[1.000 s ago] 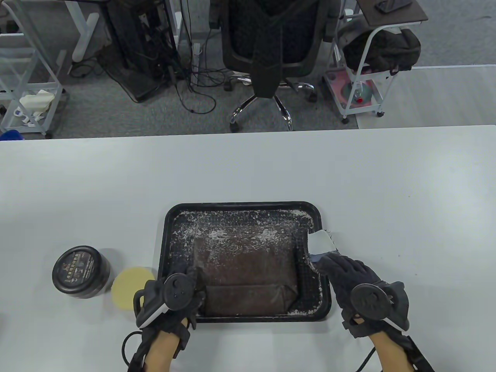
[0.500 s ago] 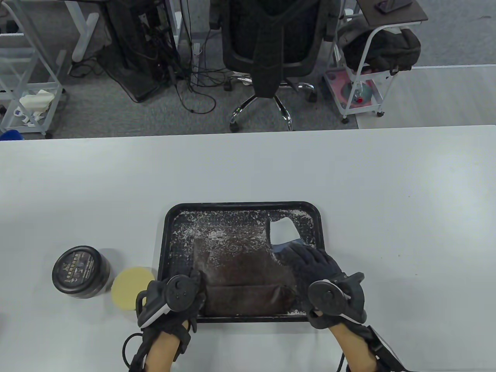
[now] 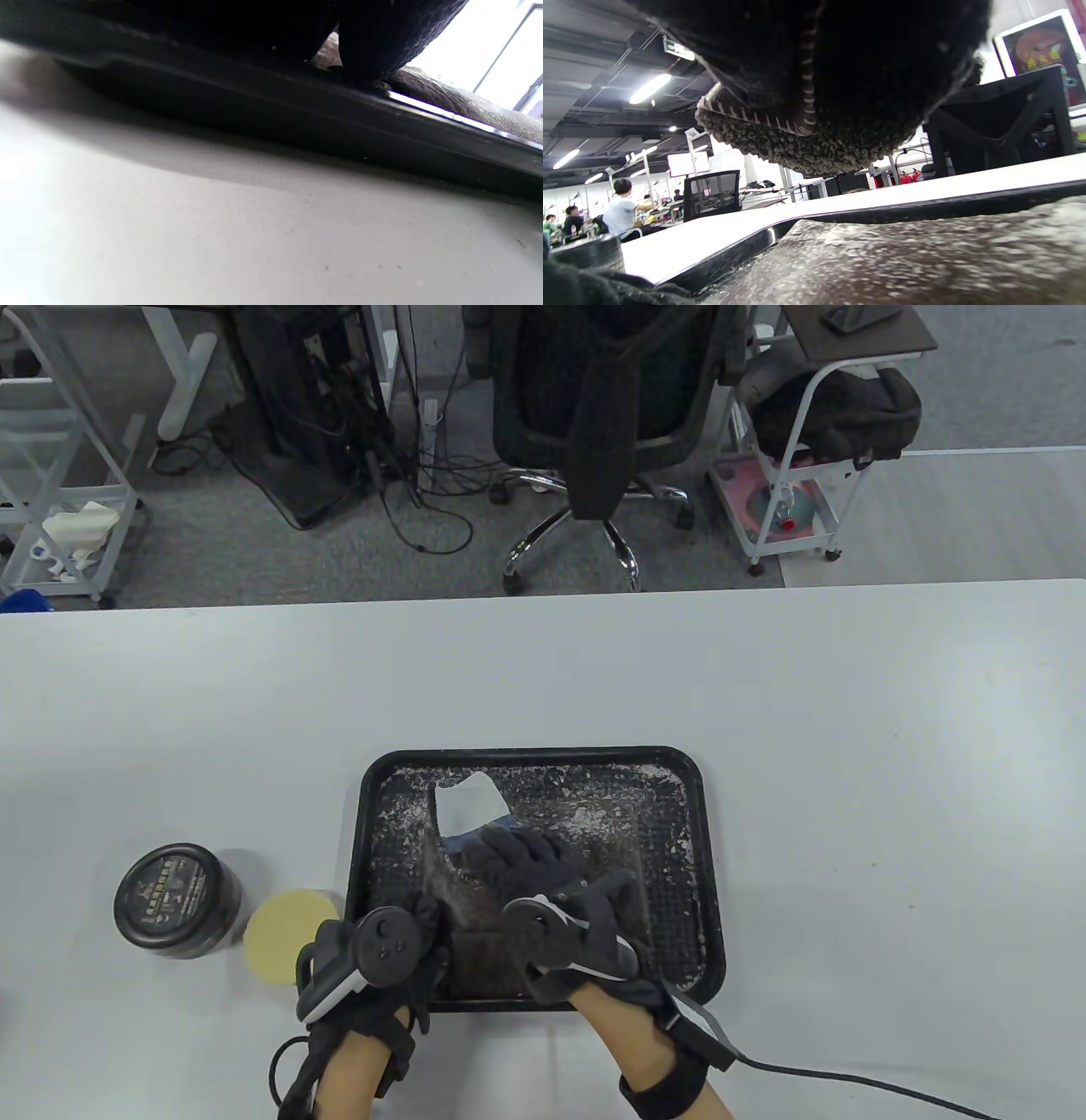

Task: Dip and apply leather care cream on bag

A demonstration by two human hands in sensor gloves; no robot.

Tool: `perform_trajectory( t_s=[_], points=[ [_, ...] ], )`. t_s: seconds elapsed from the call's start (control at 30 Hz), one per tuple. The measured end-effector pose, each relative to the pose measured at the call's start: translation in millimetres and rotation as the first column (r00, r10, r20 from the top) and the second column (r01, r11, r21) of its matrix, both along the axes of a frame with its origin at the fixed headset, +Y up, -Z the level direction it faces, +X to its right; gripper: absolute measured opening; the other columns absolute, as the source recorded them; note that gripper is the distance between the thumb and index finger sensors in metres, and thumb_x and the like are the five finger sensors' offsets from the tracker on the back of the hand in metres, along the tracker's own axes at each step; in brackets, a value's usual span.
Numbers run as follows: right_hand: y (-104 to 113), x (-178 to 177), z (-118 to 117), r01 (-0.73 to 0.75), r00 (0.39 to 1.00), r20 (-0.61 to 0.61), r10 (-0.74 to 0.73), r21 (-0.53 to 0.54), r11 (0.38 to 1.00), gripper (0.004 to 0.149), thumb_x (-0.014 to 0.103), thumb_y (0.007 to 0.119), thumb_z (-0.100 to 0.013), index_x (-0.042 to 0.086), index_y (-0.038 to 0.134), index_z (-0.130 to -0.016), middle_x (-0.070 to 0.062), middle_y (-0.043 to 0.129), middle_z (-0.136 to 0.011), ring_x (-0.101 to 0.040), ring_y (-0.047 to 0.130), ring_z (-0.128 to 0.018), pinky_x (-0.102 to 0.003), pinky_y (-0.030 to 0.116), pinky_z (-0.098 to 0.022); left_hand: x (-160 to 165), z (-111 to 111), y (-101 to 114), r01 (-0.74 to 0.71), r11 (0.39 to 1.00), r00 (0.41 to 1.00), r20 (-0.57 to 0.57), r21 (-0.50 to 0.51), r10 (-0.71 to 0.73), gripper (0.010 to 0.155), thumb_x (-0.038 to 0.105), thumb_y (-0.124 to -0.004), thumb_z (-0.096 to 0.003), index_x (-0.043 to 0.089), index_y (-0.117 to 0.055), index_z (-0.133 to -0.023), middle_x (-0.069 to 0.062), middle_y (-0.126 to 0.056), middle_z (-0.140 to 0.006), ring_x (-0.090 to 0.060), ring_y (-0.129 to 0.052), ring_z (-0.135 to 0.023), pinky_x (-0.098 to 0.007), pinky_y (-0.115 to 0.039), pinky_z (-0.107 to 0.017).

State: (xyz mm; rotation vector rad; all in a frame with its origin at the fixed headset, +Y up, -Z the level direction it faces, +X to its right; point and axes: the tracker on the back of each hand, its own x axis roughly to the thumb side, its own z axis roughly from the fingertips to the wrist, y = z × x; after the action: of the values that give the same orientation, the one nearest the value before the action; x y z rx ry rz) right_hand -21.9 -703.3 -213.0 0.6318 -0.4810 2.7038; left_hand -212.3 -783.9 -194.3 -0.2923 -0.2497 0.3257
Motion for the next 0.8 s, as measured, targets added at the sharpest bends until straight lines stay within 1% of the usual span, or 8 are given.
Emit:
perform_trajectory(
  t_s=[0.1,0.3,0.47,0.67,0.8],
  points=[
    [-5.2,-19.0,-6.5,-0.038,0.999,-0.003,0.038,0.003,0.999,0.040,0.025,0.090,-0.051,0.030,0.087,-0.090,-0.005,0.094,-0.095,-0.033,0.098,-0.086,-0.053,0.079,-0.061,-1.0,0.2,-0.5,-0.015,1.000,1.000,-0.001,-0.005,0.015,0.064,0.041,-0.078,-0.0507,0.010,-0.065,-0.105,-0.022,-0.053,-0.109,-0.047,-0.060,-0.098,-0.059,-0.052,-0.072],
    [-22.2,-50.0,-20.7,-0.084,0.996,0.007,0.084,-0.058,0.995,0.040,0.025,0.090,-0.051,0.031,0.088,-0.090,-0.004,0.093,-0.095,-0.031,0.095,-0.088,-0.051,0.078,-0.063,-2.7,0.1,-1.0,-0.034,0.999,0.999,-0.002,-0.010,0.034,0.063,0.041,-0.078,-0.0507,0.011,-0.065,-0.105,-0.022,-0.052,-0.109,-0.047,-0.058,-0.098,-0.059,-0.052,-0.072],
    [-35.3,-69.8,-31.7,-0.143,0.989,0.016,0.145,-0.085,0.986,0.040,0.025,0.091,-0.051,0.031,0.088,-0.090,-0.004,0.093,-0.095,-0.031,0.096,-0.088,-0.050,0.078,-0.063,-3.7,-0.5,-0.9,-0.038,0.999,0.999,-0.009,-0.017,0.038,0.063,0.042,-0.079,-0.0506,0.011,-0.065,-0.105,-0.021,-0.052,-0.109,-0.047,-0.058,-0.098,-0.059,-0.052,-0.072],
    [-52.6,-79.5,-44.0,-0.192,0.979,0.035,0.200,-0.165,0.967,0.040,0.025,0.090,-0.051,0.031,0.087,-0.090,-0.004,0.093,-0.095,-0.030,0.095,-0.088,-0.048,0.078,-0.063,-3.3,-0.3,-1.4,-0.026,0.999,1.000,-0.013,-0.019,0.026,0.064,0.042,-0.078,-0.0507,0.011,-0.064,-0.105,-0.021,-0.051,-0.109,-0.046,-0.058,-0.099,-0.059,-0.053,-0.071],
    [-53.6,-78.0,-49.4,-0.172,0.981,0.057,0.186,-0.197,0.965,0.040,0.025,0.090,-0.052,0.031,0.087,-0.091,-0.004,0.093,-0.095,-0.029,0.095,-0.088,-0.047,0.078,-0.063,-3.0,-0.4,-1.9,-0.029,0.999,0.999,-0.016,-0.023,0.028,0.064,0.042,-0.078,-0.0508,0.011,-0.064,-0.105,-0.021,-0.051,-0.110,-0.047,-0.057,-0.099,-0.060,-0.053,-0.071]
  ],
)
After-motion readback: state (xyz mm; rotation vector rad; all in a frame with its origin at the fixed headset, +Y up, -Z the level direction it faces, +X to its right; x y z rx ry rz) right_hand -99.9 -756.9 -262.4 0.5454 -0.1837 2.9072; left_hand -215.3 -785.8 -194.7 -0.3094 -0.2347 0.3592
